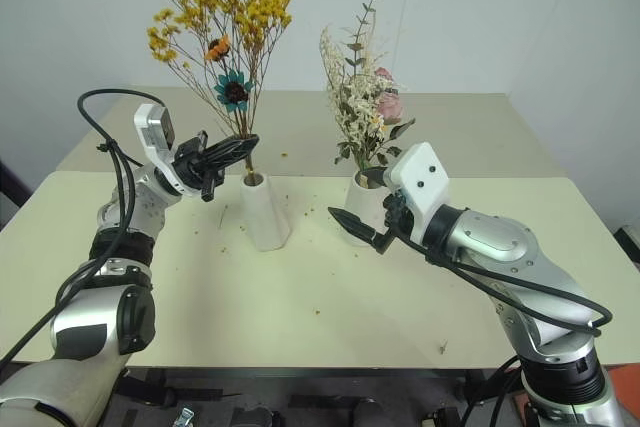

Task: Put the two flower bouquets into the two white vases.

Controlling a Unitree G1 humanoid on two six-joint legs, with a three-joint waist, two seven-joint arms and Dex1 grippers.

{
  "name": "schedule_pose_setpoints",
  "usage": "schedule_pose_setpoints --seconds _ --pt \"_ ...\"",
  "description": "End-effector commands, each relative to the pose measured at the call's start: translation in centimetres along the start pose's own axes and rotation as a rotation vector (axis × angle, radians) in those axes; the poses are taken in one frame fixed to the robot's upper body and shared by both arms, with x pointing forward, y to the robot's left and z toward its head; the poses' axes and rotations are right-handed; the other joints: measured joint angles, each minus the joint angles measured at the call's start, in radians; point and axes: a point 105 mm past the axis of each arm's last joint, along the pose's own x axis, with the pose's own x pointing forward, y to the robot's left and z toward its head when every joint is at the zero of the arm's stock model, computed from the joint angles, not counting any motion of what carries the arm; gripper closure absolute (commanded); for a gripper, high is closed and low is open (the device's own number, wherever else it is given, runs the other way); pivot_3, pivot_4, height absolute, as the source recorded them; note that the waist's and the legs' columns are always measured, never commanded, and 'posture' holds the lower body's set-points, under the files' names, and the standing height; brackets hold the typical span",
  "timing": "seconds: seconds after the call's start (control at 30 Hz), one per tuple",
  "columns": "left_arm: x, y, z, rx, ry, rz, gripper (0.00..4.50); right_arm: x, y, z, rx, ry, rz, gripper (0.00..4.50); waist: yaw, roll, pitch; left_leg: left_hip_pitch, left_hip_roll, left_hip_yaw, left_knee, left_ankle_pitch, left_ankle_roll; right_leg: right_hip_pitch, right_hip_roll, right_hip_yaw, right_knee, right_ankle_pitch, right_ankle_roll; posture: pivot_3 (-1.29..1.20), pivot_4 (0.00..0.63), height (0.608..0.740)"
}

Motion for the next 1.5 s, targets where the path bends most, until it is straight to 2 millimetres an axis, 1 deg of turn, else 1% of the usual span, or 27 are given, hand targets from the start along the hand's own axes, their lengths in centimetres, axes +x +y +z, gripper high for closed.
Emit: schedule_pose_setpoints --seconds 0.03,0.13,0.33,0.4,0.43,0.47,0.53,0.6,0.63,0.67,0.73,0.8,0.83,0.97,1.0,1.13,1.27,1.37,1.5 --pt "0.1 -0.4 0.8 0.044 -0.013 -0.021 4.46 -0.6 0.4 1.2 -0.027 -0.025 0.041 0.0 0.0 0.0 0.0 0.0 0.0 0.0 0.0 0.0 0.0 0.0 0.0 0.0 0.0 0.0 0.0 0.0 0.15 0.74" --pt "0.0 -0.4 0.7 0.047 -0.012 -0.02 4.46 -0.6 0.6 1.0 -0.026 -0.015 0.06 0.0 0.0 0.0 0.0 0.0 0.0 0.0 0.0 0.0 0.0 0.0 0.0 0.0 0.0 0.0 0.0 0.0 0.15 0.74" --pt "0.0 -0.5 0.9 0.044 -0.021 -0.026 4.46 -0.5 0.4 1.0 -0.035 -0.012 0.05 0.0 0.001 0.0 0.0 0.0 0.0 0.0 0.0 0.0 0.0 0.0 0.0 0.0 0.0 0.0 0.0 0.0 0.15 0.74" --pt "0.0 -0.6 1.0 0.042 -0.031 -0.033 3.98 -0.5 0.3 0.9 -0.036 -0.011 0.048 0.0 0.0 0.0 0.0 0.0 0.0 0.0 0.0 0.0 0.0 0.0 0.0 0.0 0.0 0.0 0.0 0.0 0.15 0.74" --pt "0.0 -0.6 1.2 0.043 -0.034 -0.035 3.81 -0.5 0.3 0.9 -0.038 -0.01 0.046 0.0 0.0 0.0 0.0 0.0 0.0 0.0 0.0 0.0 0.0 0.0 0.0 0.0 0.0 0.0 0.0 0.0 0.15 0.74" --pt "0.0 -0.7 1.3 0.052 -0.033 -0.04 3.53 -0.5 0.3 0.9 -0.041 -0.009 0.044 0.0 0.0 0.0 0.0 0.0 0.0 0.0 0.0 0.0 0.0 0.0 0.0 0.0 0.0 0.0 0.0 0.0 0.15 0.74" --pt "-0.1 -1.0 1.6 0.072 -0.019 -0.054 2.91 -0.4 0.3 0.9 -0.043 -0.009 0.041 0.0 0.0 0.0 0.0 0.0 0.0 0.0 0.0 0.0 0.0 0.0 0.0 0.0 0.0 0.0 0.0 0.0 0.15 0.74" --pt "-0.5 -1.4 2.1 0.098 -0.005 -0.067 2.18 -0.5 0.3 0.9 -0.045 -0.011 0.036 0.0 -0.001 0.0 0.0 0.0 0.0 0.0 0.0 0.0 0.0 0.0 0.0 0.0 0.0 0.0 0.0 0.0 0.15 0.74" --pt "-0.6 -1.5 2.2 0.103 -0.003 -0.069 1.92 -0.5 0.2 0.9 -0.046 -0.011 0.033 0.0 -0.002 0.0 0.0 0.0 0.0 0.0 0.0 0.0 0.0 0.0 0.0 0.0 0.0 0.0 0.0 0.0 0.15 0.74" --pt "-0.9 -1.6 2.3 0.108 0.006 -0.07 1.56 -0.5 0.2 0.9 -0.047 -0.011 0.031 0.0 -0.002 0.0 0.0 0.0 0.0 0.0 0.0 0.0 0.0 0.0 0.0 0.0 0.0 0.0 0.0 0.0 0.15 0.74" --pt "-1.6 -1.6 2.1 0.1 0.067 -0.042 0.91 -0.5 0.2 0.9 -0.047 -0.009 0.027 0.0 -0.002 0.0 0.0 0.0 0.0 0.0 0.0 0.0 0.0 0.0 0.0 0.0 0.0 0.0 0.0 0.0 0.15 0.74" --pt "-2.4 -1.5 1.4 0.118 0.153 -0.021 0.21 -0.5 0.2 0.8 -0.048 -0.01 0.025 0.0 -0.002 0.0 0.0 0.001 0.0 0.0 0.0 0.0 0.0 0.0 0.0 0.0 0.0 0.0 0.0 0.0 0.15 0.74" --pt "-2.7 -1.6 1.2 0.131 0.187 -0.026 0.05 -0.5 0.2 0.8 -0.048 -0.011 0.023 0.0 -0.001 0.0 0.0 0.001 0.0 0.0 0.0 0.0 0.0 0.0 0.0 0.0 0.0 0.0 0.0 0.0 0.15 0.74" --pt "-3.1 -1.7 1.2 0.165 0.266 -0.022 0.05 -0.3 0.1 0.8 -0.049 -0.019 0.017 0.0 0.005 0.0 0.0 0.0 0.0 0.0 0.0 0.0 0.0 0.0 0.0 0.0 0.0 0.0 0.0 0.0 0.15 0.74" --pt "-3.0 -1.6 1.4 0.199 0.282 -0.018 0.05 -0.3 0.0 0.9 -0.049 -0.022 0.013 0.0 0.006 0.0 0.0 0.0 0.0 0.0 0.0 0.0 0.0 0.0 0.0 0.0 0.0 0.0 0.0 0.0 0.15 0.74" --pt "-2.8 -1.5 2.3 0.238 0.318 -0.016 0.05 0.0 -0.1 0.7 -0.05 -0.022 0.006 0.0 0.006 0.0 0.0 0.0 0.0 0.0 0.0 0.0 0.0 0.0 0.0 0.0 0.0 0.0 0.0 0.0 0.15 0.74" --pt "-3.1 -0.8 2.3 0.269 0.411 0.043 0.05 0.1 -0.2 0.5 -0.054 -0.019 0.002 0.0 0.004 0.0 0.0 0.0 0.0 0.0 0.0 0.0 0.0 0.0 0.0 0.0 0.0 0.0 0.0 0.0 0.15 0.74" --pt "-3.7 -0.7 2.5 0.26 0.466 0.061 0.05 0.1 -0.2 0.4 -0.057 -0.012 -0.003 0.0 0.0 0.0 0.0 0.0 0.0 0.0 0.0 0.0 0.0 0.0 0.0 0.0 0.0 0.0 0.0 0.0 0.15 0.74" --pt "-5.6 -2.0 2.6 0.248 0.586 0.031 0.05 0.0 -0.2 0.3 -0.06 -0.008 -0.01 0.0 -0.005 0.0 0.0 0.0 0.001 0.0 0.0 0.0 0.0 0.0 0.0 0.0 0.0 0.0 0.0 0.0 0.15 0.74"
